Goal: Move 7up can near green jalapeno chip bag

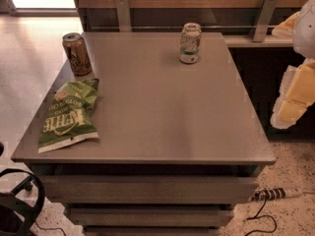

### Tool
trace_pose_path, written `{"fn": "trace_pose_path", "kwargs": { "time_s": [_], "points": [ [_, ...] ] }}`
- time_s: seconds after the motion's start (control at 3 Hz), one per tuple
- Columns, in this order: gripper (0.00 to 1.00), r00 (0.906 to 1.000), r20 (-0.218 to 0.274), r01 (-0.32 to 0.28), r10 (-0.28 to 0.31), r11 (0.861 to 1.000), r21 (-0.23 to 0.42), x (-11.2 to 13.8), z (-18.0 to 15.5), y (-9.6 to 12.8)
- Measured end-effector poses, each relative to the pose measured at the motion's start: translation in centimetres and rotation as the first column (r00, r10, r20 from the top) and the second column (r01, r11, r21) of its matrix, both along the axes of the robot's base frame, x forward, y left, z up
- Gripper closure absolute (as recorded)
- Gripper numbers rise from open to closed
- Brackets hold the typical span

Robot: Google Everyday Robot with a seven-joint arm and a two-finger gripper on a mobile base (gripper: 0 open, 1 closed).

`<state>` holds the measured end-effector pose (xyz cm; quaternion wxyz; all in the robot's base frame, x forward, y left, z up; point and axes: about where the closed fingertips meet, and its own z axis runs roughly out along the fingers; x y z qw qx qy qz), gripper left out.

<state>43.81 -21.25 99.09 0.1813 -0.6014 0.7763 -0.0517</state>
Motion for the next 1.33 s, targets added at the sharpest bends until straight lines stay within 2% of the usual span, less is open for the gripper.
{"fn": "trace_pose_path", "kwargs": {
  "time_s": [0.33, 0.67, 1.0, 1.33],
  "points": [
    [0.00, 1.0000, 0.002, 0.000, 0.000, 1.000, 0.000, 0.0, 0.0, 0.0],
    [0.00, 0.9991, 0.033, 0.024, -0.025, 0.999, 0.040, 2.5, 0.6, -0.3],
    [0.00, 0.9956, 0.071, 0.052, -0.061, 0.990, 0.128, 5.7, 0.9, -0.6],
    [0.00, 0.9899, 0.083, 0.094, -0.115, 0.971, 0.220, 9.2, 0.4, -0.5]
  ]
}}
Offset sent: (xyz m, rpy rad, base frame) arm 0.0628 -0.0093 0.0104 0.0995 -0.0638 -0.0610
